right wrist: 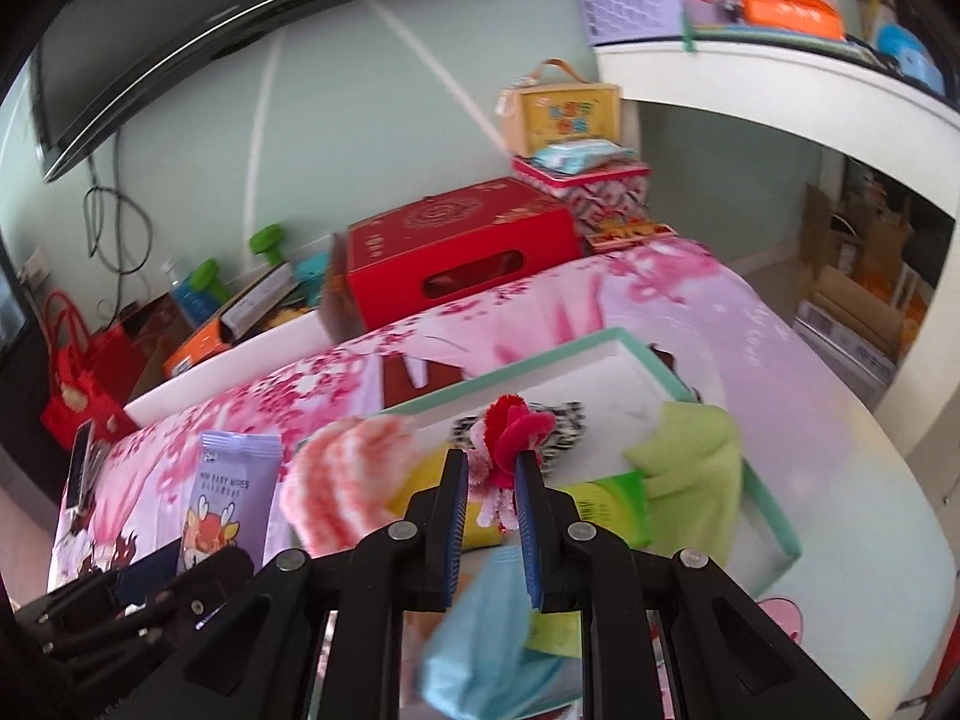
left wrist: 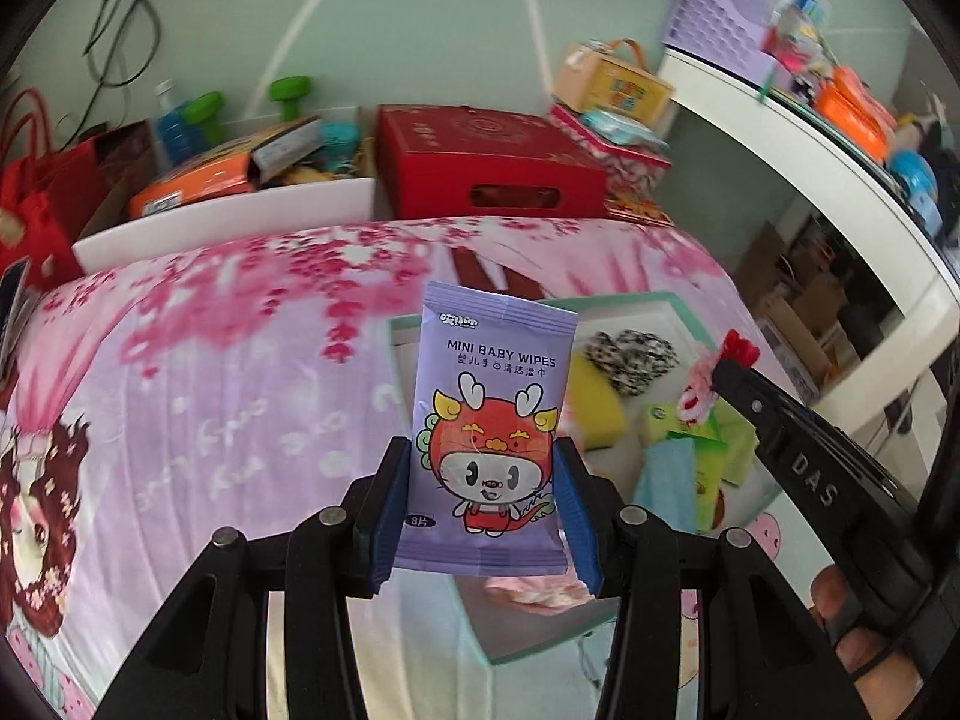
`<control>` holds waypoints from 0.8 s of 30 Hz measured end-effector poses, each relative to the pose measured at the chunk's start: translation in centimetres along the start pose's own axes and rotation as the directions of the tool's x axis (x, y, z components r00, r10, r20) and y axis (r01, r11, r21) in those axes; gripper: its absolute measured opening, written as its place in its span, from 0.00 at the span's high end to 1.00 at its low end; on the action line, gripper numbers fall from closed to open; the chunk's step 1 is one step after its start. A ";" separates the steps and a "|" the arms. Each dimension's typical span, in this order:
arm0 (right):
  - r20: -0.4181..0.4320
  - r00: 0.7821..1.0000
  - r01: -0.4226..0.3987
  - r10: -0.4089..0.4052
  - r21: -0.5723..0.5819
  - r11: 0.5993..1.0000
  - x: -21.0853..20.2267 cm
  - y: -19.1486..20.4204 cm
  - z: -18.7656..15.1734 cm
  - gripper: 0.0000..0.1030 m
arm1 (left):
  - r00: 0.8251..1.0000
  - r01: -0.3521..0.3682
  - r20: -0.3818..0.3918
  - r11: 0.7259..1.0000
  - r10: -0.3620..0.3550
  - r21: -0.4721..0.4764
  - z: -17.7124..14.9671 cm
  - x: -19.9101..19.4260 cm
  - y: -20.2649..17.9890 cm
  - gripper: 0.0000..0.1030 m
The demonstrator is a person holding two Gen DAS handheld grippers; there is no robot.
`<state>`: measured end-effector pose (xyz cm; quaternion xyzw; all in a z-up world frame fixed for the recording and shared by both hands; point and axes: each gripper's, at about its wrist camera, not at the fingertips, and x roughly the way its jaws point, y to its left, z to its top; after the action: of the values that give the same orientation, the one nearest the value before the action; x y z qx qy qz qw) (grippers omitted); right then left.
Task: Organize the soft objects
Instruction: 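Carry the wipes packet with left gripper while right gripper carries plush toy over the tray, then open the left gripper over the tray while the right gripper releases the plush toy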
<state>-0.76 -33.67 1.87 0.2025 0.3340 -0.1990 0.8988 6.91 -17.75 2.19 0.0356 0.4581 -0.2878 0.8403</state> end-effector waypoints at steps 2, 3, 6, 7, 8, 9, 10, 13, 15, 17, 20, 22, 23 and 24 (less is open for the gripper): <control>0.002 1.000 0.010 -0.010 0.015 1.000 0.0 -0.8 0.1 0.83 | 1.000 0.012 0.006 1.000 -0.012 0.023 0.0 0.2 -1.0 0.53; 0.005 1.000 0.014 -0.014 0.022 1.000 -0.1 -1.2 0.2 0.83 | 1.000 0.018 0.012 0.999 -0.018 0.036 0.0 0.3 -1.5 0.53; 0.008 1.000 0.019 -0.019 0.029 0.999 0.0 -1.7 0.4 0.83 | 0.999 0.028 0.021 0.997 -0.029 0.066 0.1 0.8 -2.7 0.53; 0.009 1.000 0.020 -0.020 0.028 0.999 0.0 -1.9 0.5 0.83 | 0.999 0.032 0.020 0.997 -0.033 0.072 0.2 0.9 -2.9 0.53; 0.009 1.000 0.021 -0.021 0.026 0.999 0.1 -2.0 0.6 0.83 | 0.999 0.036 0.018 0.996 -0.038 0.078 0.2 1.1 -3.2 0.53; 0.009 1.000 0.022 -0.022 0.025 0.999 0.1 -2.0 0.6 0.83 | 0.999 0.041 0.016 0.995 -0.043 0.086 0.3 1.4 -3.5 0.53; 0.009 1.000 0.022 -0.022 0.025 0.999 0.3 -2.0 0.8 0.83 | 0.999 0.043 0.015 0.995 -0.044 0.092 0.2 1.6 -3.8 0.53; 0.005 1.000 0.015 -0.015 0.025 1.000 0.5 -2.1 0.8 0.83 | 0.999 0.047 0.009 0.993 -0.048 0.110 0.1 2.2 -4.5 0.53; 0.002 1.000 0.015 -0.015 0.026 1.000 0.6 -2.1 0.9 0.83 | 0.998 0.057 -0.002 0.992 -0.057 0.110 0.0 2.5 -4.6 0.51; 0.000 1.000 0.012 -0.012 0.028 1.000 0.7 -2.2 0.8 0.83 | 0.998 0.058 -0.013 0.992 -0.057 0.111 0.0 2.7 -4.7 0.42; 0.002 1.000 0.017 -0.017 0.031 0.999 0.6 -2.3 0.8 0.80 | 0.999 0.045 -0.016 0.992 -0.044 0.118 0.0 2.8 -4.8 0.38; 0.004 1.000 0.015 -0.015 0.034 0.999 0.6 -2.3 0.8 0.79 | 0.999 0.038 -0.018 0.993 -0.037 0.115 0.0 2.7 -4.6 0.38; 0.003 1.000 0.015 -0.015 0.037 0.999 0.6 -2.3 0.8 0.76 | 0.999 0.034 -0.019 0.993 -0.032 0.109 0.0 2.6 -4.4 0.37; 0.003 1.000 0.017 -0.017 0.040 0.999 0.6 -2.4 0.9 0.71 | 0.999 0.031 -0.019 0.994 -0.029 0.103 0.0 2.6 -4.2 0.37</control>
<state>-1.08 -36.22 1.51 0.2172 0.3303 -0.2137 0.8934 5.83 -22.36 1.02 0.0747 0.4506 -0.3231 0.8288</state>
